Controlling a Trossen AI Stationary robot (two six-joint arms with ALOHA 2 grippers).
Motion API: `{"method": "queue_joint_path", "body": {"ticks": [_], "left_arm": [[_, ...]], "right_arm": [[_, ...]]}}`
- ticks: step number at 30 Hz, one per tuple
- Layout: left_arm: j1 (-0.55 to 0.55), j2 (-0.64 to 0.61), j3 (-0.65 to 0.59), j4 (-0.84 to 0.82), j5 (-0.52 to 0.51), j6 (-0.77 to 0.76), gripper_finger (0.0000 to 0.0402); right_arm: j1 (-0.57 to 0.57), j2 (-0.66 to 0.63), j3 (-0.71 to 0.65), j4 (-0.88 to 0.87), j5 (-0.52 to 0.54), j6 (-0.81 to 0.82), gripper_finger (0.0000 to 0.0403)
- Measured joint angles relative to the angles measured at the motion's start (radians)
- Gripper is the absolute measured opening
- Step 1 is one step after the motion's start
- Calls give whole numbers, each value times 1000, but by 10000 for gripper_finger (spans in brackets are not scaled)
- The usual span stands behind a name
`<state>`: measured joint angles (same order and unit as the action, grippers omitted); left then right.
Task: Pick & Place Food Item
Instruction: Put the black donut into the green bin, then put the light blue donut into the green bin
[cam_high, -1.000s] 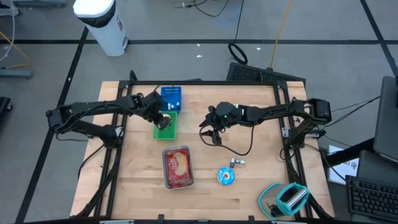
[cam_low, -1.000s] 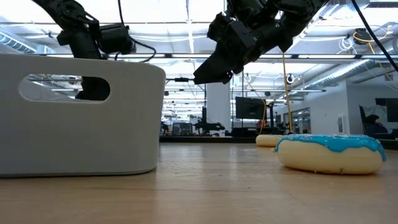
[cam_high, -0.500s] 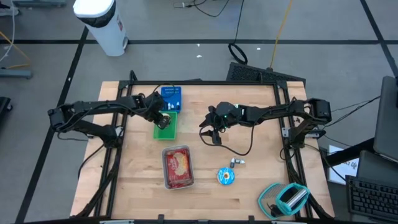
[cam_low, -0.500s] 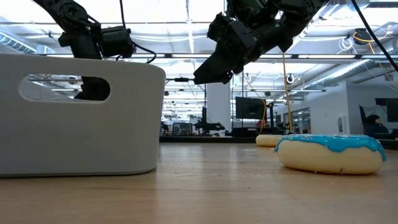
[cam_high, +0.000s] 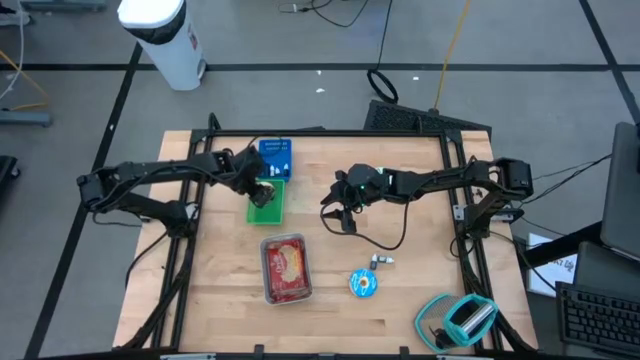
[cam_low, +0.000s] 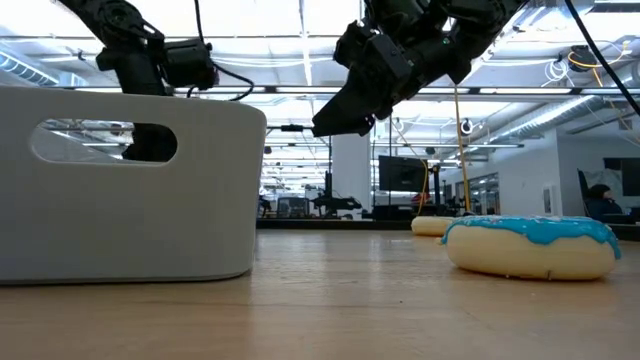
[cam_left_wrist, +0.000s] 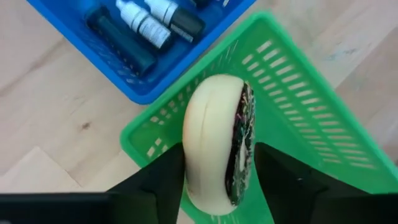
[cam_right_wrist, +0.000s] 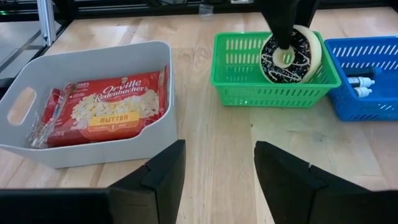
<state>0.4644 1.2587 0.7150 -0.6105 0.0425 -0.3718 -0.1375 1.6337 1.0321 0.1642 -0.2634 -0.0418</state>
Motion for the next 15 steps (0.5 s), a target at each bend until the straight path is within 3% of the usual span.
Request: {"method": "queue_joint_path", "body": {"ticks": [8,12,15], "left_arm": [[0,0,117,-88,-10,61,209],[0,-1,169,-93,-26,63,209],[0,-1,194,-90,-26,61,209]], "right_arm": [[0,0,0,-58,0,0,179],[-11,-24,0,-164,7,-13,180],[-21,-54,1,-278,75,-23,177]]}}
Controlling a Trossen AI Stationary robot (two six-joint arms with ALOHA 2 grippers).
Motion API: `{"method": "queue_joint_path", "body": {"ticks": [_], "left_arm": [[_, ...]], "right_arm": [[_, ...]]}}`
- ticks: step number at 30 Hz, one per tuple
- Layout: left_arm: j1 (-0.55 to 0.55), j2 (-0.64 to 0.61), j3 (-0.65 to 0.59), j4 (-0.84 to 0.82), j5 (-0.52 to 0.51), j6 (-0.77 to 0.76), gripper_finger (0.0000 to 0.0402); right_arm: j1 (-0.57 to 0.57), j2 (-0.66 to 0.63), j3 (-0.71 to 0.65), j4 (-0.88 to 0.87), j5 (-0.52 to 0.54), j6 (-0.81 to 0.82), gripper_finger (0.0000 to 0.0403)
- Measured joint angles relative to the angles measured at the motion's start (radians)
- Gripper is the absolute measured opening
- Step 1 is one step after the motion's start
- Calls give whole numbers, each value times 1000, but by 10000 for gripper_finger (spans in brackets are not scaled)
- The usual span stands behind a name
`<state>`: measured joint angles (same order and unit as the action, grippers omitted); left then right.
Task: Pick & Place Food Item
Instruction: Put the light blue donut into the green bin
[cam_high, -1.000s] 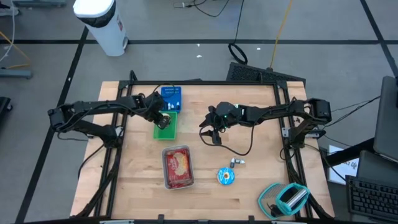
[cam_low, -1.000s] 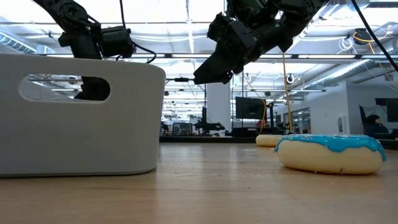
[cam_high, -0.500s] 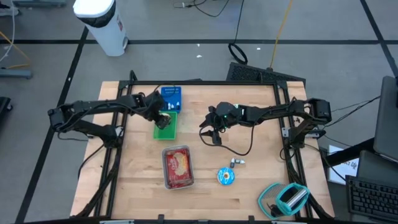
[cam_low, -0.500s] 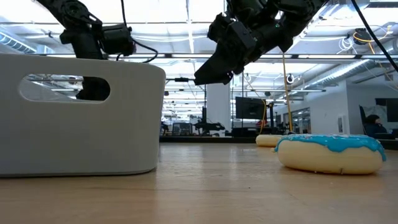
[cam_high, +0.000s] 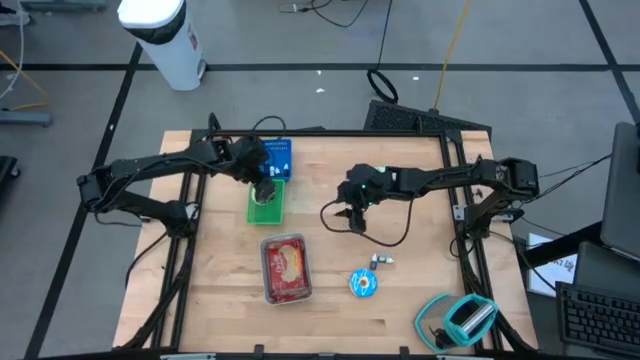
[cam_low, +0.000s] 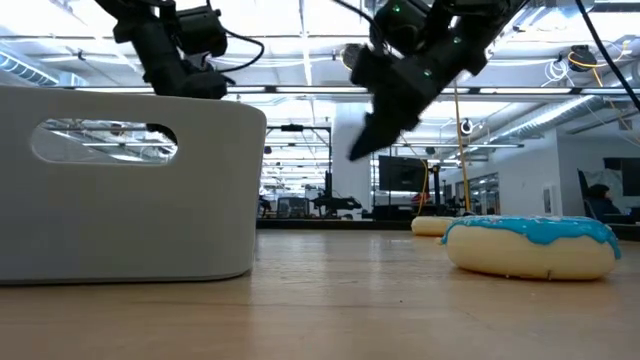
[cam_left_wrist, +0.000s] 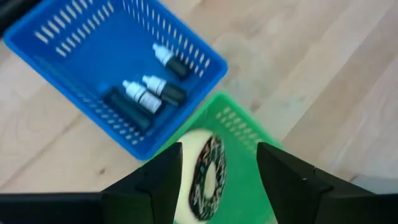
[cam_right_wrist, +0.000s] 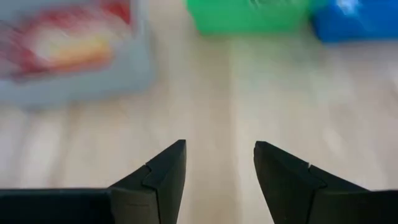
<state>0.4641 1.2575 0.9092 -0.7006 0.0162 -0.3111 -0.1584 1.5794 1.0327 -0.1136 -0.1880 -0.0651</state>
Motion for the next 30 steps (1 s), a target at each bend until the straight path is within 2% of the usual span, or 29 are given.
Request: {"method": "queue_joint_path", "body": {"ticks": [7,9,20,25,30], "left_arm": [[-23,0,14,89,1,-72,209],[-37,0,14,127,1,-87,209],[-141,0,14,345,-3,-61,209],[-185,1,14,384,-75,-51,209],[-214,1,14,429,-99,-54,209]], "right_arm": [[-27,-49,-13,-280,371,-7,169],[-48,-49,-44,-292,418,-8,169],[-205,-48,-189,-267,421,35,170],[-232,-48,-246,-201,415,-7,168],[-264,-50,-313,-79,302,-10,157]]}}
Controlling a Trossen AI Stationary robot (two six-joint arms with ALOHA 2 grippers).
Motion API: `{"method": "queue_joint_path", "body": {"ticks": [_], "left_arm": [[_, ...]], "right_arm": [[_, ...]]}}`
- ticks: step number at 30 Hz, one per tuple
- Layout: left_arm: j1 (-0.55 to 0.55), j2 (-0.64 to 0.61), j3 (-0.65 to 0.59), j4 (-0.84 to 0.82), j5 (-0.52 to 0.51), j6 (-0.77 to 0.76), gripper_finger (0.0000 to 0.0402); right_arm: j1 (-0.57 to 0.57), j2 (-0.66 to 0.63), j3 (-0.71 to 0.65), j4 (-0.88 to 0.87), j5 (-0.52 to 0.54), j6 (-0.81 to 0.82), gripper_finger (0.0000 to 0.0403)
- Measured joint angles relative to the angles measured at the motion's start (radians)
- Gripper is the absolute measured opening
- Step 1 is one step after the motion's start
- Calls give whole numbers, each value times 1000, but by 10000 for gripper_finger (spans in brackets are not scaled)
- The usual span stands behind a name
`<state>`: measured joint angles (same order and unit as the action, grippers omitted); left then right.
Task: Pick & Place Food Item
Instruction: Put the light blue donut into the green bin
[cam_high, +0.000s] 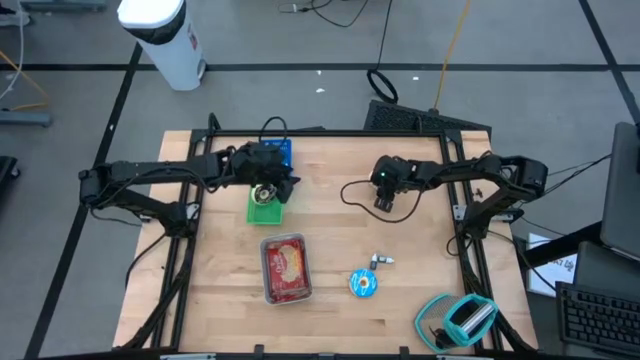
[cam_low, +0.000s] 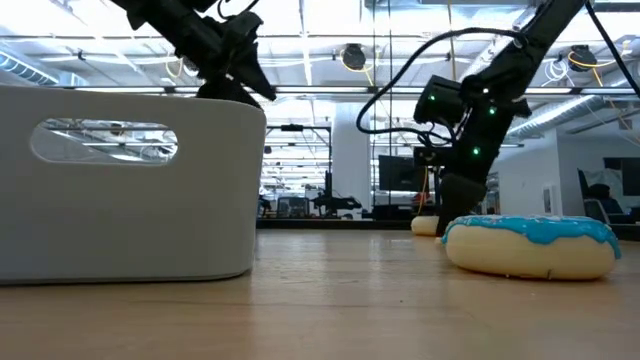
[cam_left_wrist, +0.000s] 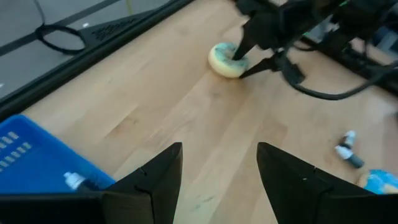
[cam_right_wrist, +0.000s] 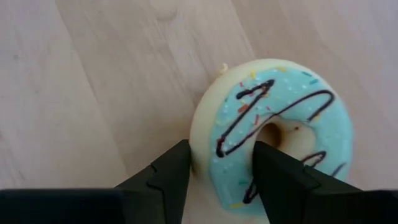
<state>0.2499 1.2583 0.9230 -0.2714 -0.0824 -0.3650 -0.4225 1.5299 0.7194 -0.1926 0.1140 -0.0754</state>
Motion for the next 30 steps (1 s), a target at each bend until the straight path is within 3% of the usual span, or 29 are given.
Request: {"method": "queue_joint_path", "body": {"ticks": [10,18,26,30], "left_arm": [[-52,6,0,152,1,-93,209],[-83,136,0,366,1,-178,209],[-80,302,-1,559,2,-232,209],[-75,336,-1,617,2,-289,209]], "right_arm": [[-10,-2,-44,72,-53,2,111],[7,-27,-48,124,-79,1,53],[130,-127,-48,175,-74,-64,33],[225,-167,-48,236,19,-154,32]]}}
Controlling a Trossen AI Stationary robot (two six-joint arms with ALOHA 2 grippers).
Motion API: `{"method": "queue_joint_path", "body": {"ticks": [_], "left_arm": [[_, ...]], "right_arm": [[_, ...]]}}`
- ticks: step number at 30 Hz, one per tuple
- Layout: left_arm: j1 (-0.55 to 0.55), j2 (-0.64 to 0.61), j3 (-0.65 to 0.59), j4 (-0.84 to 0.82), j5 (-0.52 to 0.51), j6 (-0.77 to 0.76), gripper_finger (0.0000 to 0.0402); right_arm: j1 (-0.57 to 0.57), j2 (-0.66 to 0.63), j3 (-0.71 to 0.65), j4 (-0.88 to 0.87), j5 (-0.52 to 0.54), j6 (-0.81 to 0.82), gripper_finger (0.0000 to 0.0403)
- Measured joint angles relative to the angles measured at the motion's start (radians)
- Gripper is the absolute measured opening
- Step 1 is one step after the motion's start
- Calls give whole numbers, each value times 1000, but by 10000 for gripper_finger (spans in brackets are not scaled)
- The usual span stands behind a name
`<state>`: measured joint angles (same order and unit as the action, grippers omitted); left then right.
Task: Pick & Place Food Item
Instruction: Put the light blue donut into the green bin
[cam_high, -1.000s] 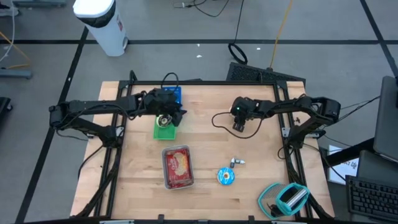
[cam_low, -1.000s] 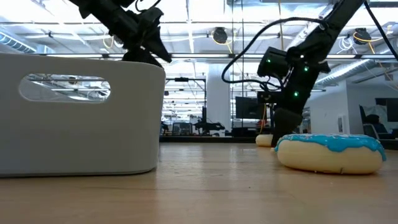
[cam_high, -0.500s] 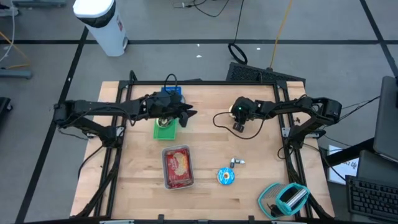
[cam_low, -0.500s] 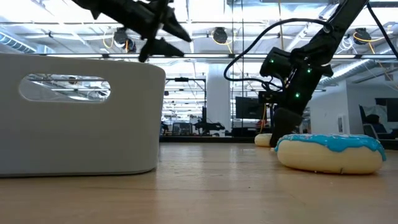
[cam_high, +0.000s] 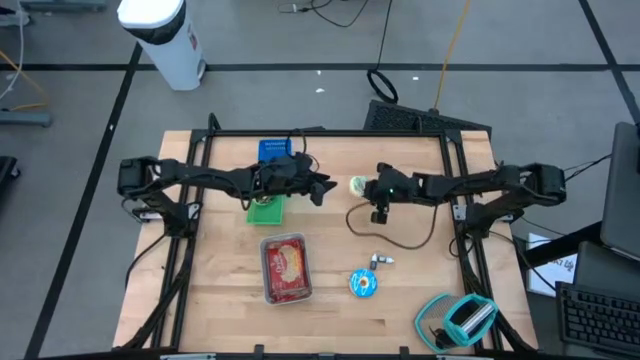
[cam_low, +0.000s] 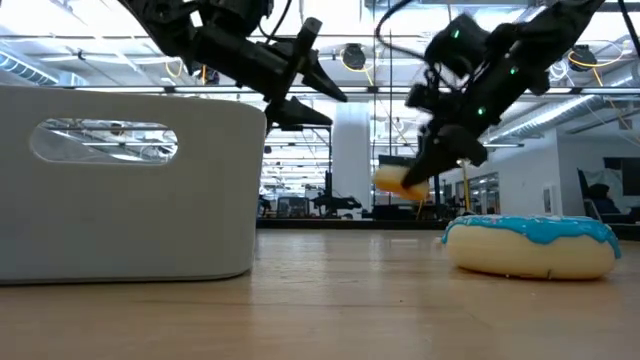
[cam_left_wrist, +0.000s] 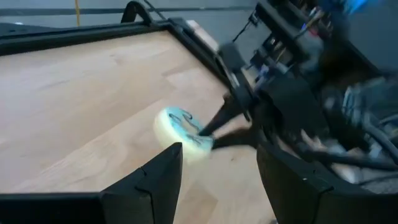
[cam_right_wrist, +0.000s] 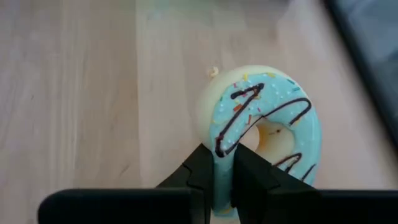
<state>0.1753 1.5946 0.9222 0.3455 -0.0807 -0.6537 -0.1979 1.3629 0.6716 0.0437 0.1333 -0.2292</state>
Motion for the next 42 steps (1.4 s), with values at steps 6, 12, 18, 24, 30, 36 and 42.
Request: {"method": "queue_joint_path", "body": {"ticks": [6,12,18,24,30,36,42], "left_arm": [[0,27,0,51,1,-67,209],[-8,29,0,58,1,-92,209],[-8,29,0,71,1,-98,209],[-11,29,0,137,1,-113,209],[-16,29,0,141,2,-118,209],[-26,41,1,161,2,-122,209],[-21,71,16,165,45,-135,209]], "right_arm": [[156,-13,0,121,290,-241,32],[248,0,2,287,446,-390,32],[272,0,2,365,446,-441,32],[272,0,2,372,443,-445,32],[272,0,2,372,442,-445,32],[270,0,2,373,442,-445,32],[270,0,2,383,442,-449,32]]}}
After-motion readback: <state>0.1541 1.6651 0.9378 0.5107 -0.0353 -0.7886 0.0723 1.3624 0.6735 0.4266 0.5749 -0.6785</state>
